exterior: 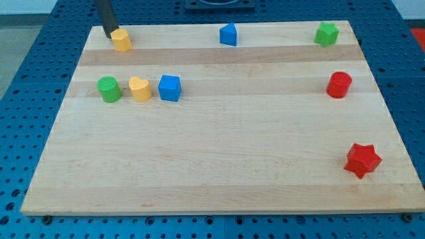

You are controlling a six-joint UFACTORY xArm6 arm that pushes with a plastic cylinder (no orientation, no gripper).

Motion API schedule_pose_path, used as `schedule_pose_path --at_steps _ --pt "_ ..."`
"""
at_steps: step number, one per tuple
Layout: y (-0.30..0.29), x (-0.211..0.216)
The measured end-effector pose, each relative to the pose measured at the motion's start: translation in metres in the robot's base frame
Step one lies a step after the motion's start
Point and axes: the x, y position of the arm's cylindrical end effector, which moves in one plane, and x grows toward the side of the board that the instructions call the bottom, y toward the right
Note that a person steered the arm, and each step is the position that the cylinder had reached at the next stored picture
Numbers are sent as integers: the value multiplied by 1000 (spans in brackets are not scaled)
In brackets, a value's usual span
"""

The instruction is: Push yellow hexagon above the blue cube

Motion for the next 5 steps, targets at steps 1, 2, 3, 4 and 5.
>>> schedule_pose_path --at_steps 1,2,3,4,5 --pt "6 22" --pt "23 32" --pt "53 35" --pt "69 51" --pt "69 69"
